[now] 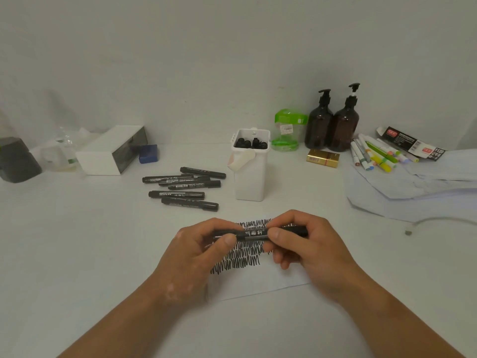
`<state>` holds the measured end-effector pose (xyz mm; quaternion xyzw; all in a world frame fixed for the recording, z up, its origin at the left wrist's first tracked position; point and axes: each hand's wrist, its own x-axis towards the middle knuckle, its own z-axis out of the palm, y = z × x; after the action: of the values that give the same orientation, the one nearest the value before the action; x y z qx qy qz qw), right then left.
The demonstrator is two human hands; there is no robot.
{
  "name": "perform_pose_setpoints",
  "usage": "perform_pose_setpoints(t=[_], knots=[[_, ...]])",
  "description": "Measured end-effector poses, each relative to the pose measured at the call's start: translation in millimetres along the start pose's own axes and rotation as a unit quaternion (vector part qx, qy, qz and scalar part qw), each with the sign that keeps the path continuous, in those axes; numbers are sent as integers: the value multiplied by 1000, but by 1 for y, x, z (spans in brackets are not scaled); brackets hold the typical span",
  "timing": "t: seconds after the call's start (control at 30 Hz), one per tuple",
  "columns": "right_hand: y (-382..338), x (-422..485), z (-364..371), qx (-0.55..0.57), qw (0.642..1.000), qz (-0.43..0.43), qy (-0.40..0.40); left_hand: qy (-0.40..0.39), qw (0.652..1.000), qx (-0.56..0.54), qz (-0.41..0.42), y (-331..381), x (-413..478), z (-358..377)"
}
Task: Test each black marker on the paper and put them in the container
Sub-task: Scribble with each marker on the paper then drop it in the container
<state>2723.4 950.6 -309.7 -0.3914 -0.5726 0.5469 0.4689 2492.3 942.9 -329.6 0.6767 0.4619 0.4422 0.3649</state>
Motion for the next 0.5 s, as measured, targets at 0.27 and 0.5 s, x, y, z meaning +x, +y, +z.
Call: perform_pose_setpoints(t=[0.27, 0.5], knots=[[2, -4, 24, -33, 999, -16, 25, 43, 980, -182, -62, 7, -2, 17], [1, -2, 34, -7, 998, -3, 58, 82, 966, -226, -94, 13, 1, 24]])
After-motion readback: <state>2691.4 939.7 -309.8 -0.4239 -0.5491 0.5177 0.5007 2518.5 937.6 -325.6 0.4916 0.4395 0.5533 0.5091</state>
